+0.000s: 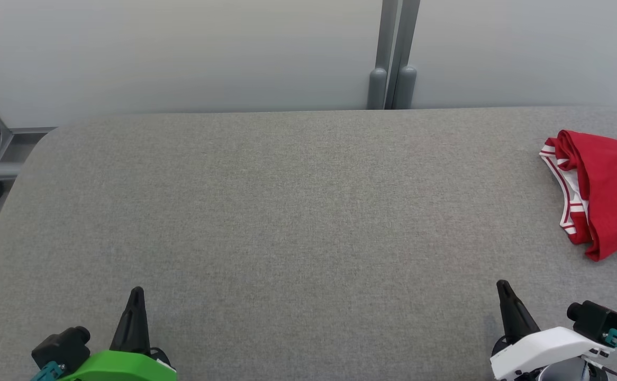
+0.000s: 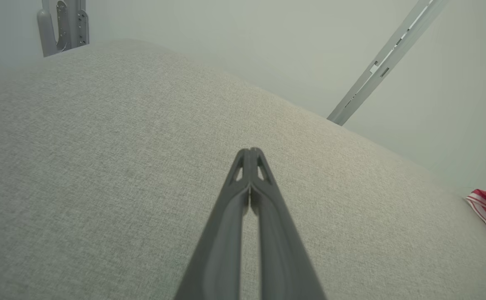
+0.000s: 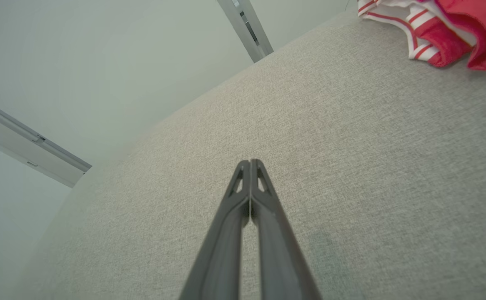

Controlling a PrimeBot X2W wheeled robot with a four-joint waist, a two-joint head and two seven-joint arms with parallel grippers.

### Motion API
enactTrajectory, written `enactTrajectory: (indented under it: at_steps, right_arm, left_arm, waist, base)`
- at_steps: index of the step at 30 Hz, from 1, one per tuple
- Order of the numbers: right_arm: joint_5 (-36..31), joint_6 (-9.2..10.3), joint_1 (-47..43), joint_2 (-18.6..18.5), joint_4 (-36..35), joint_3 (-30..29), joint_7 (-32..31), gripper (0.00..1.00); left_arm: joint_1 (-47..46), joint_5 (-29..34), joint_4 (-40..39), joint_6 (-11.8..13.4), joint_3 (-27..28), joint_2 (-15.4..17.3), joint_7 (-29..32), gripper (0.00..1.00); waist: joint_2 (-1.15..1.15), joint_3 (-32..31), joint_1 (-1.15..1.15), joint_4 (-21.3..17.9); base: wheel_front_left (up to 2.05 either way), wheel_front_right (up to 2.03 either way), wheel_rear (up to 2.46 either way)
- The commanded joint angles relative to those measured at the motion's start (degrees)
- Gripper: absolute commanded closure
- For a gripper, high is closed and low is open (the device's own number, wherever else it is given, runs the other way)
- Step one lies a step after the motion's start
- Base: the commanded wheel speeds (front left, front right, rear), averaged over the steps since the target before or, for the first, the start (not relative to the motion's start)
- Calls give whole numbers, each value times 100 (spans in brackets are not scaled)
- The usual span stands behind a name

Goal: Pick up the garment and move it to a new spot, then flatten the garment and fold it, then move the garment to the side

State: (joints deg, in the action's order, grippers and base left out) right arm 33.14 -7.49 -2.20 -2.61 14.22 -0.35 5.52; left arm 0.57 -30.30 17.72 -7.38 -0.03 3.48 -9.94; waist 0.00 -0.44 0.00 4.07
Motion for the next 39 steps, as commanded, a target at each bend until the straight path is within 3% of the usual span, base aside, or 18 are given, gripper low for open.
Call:
enactTrajectory:
  at_steps: [1, 39]
  right_arm:
    - [281, 0, 143, -22, -115, -65, -52, 100]
    - [2928, -1, 357, -33, -214, -560, -526, 100]
  left_arm:
    - [-231, -291, -48, -3, 31, 19, 61, 100]
    - [-856, -3084, 175, -9, 80, -15, 848, 100]
  waist:
    - [0, 1, 0, -7]
    - [0, 29, 0, -150]
  base:
    - [0, 0, 0]
    - [0, 0, 0]
